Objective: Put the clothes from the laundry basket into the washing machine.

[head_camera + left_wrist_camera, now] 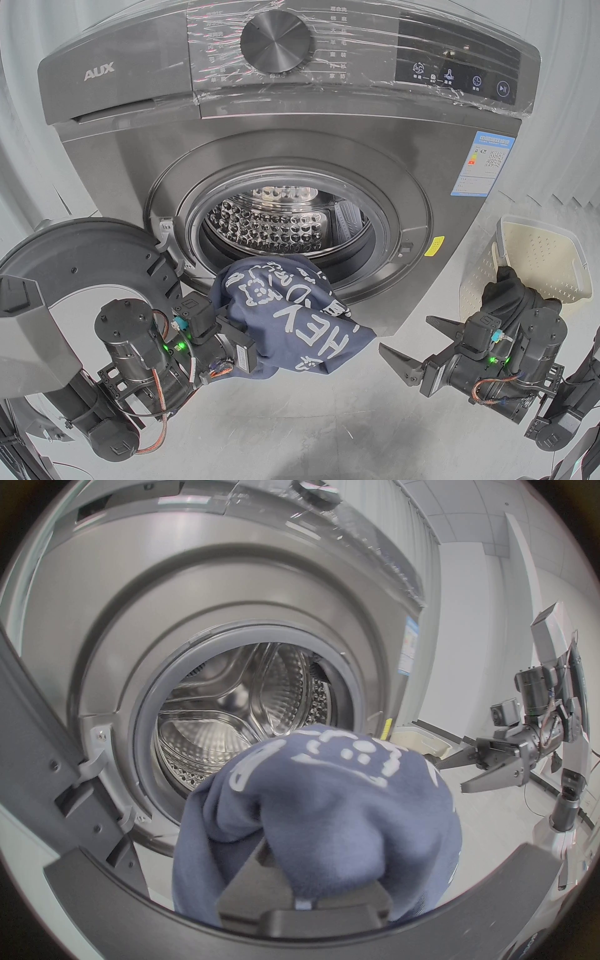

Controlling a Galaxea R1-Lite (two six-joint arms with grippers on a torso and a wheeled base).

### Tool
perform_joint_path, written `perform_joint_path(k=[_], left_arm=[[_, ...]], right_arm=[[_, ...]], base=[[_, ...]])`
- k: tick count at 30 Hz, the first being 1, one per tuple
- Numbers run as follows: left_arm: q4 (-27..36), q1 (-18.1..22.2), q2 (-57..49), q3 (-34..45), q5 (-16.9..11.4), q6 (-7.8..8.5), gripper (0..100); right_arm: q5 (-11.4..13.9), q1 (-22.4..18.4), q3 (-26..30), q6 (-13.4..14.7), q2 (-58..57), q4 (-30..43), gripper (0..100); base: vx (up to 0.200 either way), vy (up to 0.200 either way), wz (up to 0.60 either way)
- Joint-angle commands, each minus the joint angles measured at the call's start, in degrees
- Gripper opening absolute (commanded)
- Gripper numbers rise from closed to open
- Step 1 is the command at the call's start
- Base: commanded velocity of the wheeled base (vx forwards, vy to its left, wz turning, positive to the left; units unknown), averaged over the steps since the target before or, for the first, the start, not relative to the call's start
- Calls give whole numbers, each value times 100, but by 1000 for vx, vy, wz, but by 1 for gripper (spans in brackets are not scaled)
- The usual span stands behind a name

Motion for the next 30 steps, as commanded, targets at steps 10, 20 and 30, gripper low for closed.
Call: perform_joint_path(k=[10,20,30], left_arm=[[1,-196,118,-10,45,-62,0],[-8,-284,162,-1,45,-133,0],[1,-653,250,-54,45,-555,0]], right_arm=[[-30,193,69,26,9,5,100],[-21,184,69,26,1,5,100],[-30,466,165,44,-35,-13,100]], base=[[0,0,0],[80,0,0],[40,0,0]])
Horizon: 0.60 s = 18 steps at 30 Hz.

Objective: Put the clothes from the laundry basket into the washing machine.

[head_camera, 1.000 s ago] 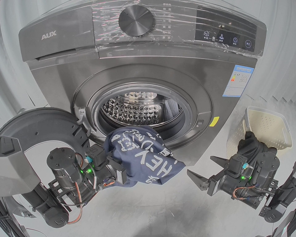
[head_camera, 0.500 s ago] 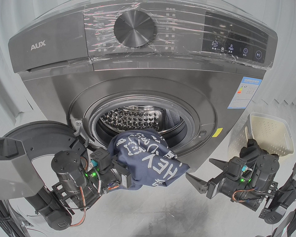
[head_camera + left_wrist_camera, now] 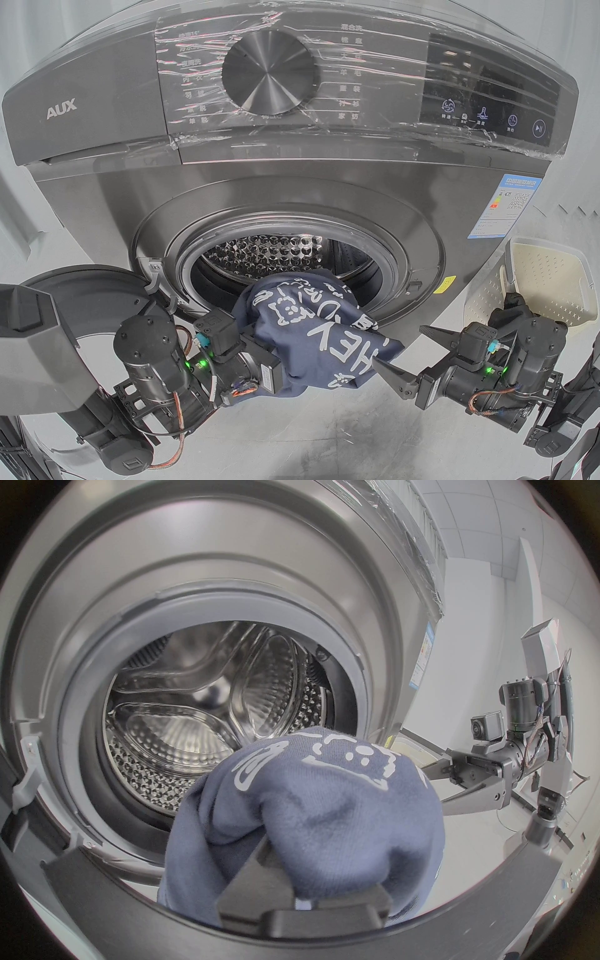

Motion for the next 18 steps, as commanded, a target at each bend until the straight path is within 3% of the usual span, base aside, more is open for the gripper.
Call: perform_joint_path(k=[1,7,14,18], left_arm=[[3,-90,214,-116,21,-65,0],[3,59,794,-899,-40,-127,0],[21,710,1435,-1953,-67,-259,0],[21,824,1620,-2507,-58,-268,0]], right_arm=[[-3,149,72,6,-38,-43,100],[-3,193,125,-3,-56,-113,100],[-3,193,142,-3,-65,-113,100],[-3,193,177,-3,-56,-113,100]], base=[[0,0,0],[0,0,0],[0,0,0],[0,0,0]])
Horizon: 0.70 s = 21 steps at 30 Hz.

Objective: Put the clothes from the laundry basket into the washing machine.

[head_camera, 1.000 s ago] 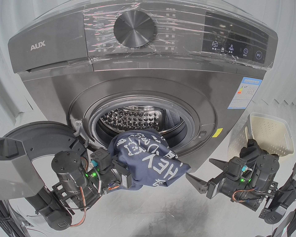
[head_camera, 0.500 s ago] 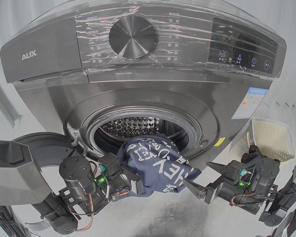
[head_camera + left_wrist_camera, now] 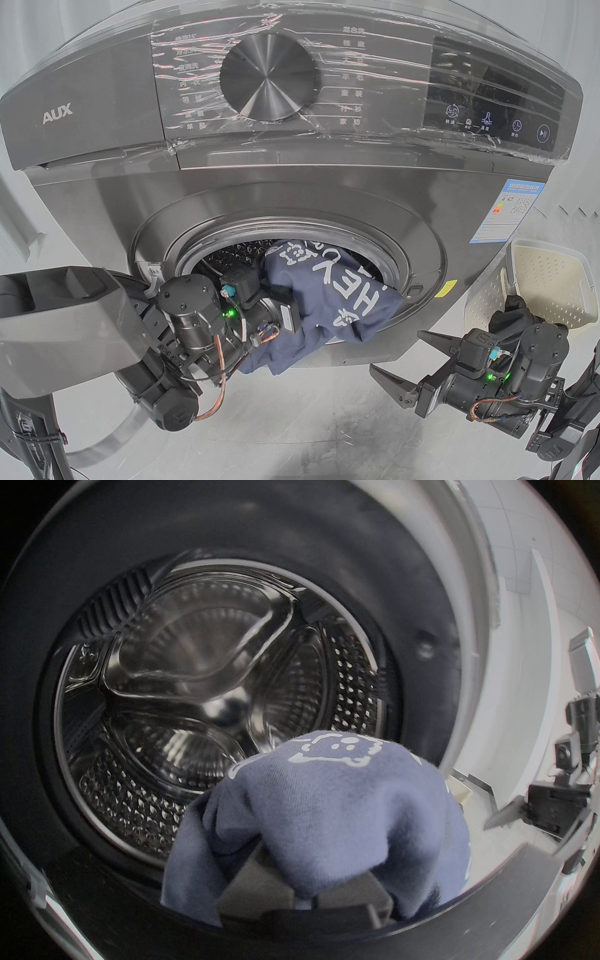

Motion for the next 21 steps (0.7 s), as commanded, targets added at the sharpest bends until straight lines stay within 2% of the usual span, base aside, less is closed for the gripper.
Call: perform_joint_path(k=[1,8,16,21], left_arm=[[-1,275,554,-767,-3,-35,0],[17,205,1116,-1479,-3,-26,0],[289,618,1714,-2630,58,-17,0],[456,636,1828,-3034,85,-8,0]], right_arm=[[-1,3,35,-1,11,-4,100],[-1,20,43,-1,11,-4,100],[-10,135,79,8,29,-4,100],[-1,170,87,8,55,-4,100]], base=[[0,0,0],[0,0,0],[0,0,0],[0,0,0]])
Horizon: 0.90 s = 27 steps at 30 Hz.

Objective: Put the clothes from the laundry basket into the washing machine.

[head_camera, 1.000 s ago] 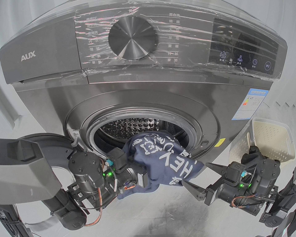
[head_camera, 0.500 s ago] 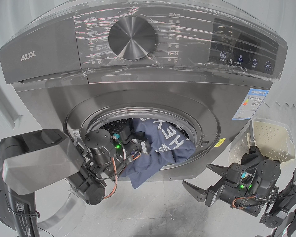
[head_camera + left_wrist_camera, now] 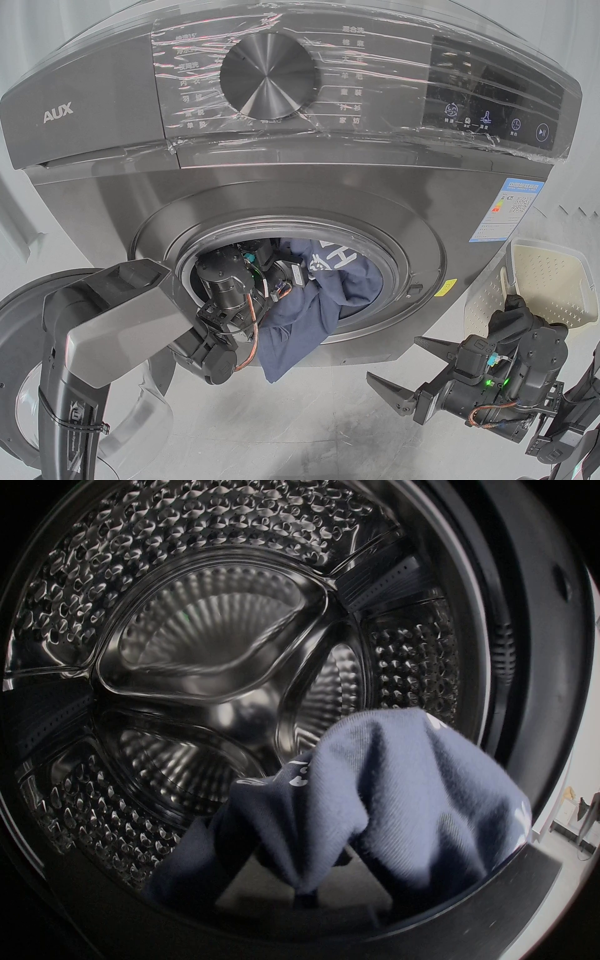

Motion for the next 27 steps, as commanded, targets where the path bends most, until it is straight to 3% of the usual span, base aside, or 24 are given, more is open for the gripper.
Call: perform_joint_path(k=[1,8,18,21,27], left_arm=[[206,67,376,-630,35,16,0],[663,40,710,-1509,246,25,0],[1682,93,965,-2651,272,25,0],[1841,120,1008,-3038,466,25,0],[1849,137,982,-2968,483,7,0]], right_arm=[[3,89,15,2,49,-1,100],[3,89,15,2,49,-1,100],[3,89,24,11,93,-1,100],[3,89,24,11,128,-1,100],[3,89,24,11,137,-1,100]], base=[[0,0,0],[0,0,0],[0,0,0],[0,0,0],[0,0,0]])
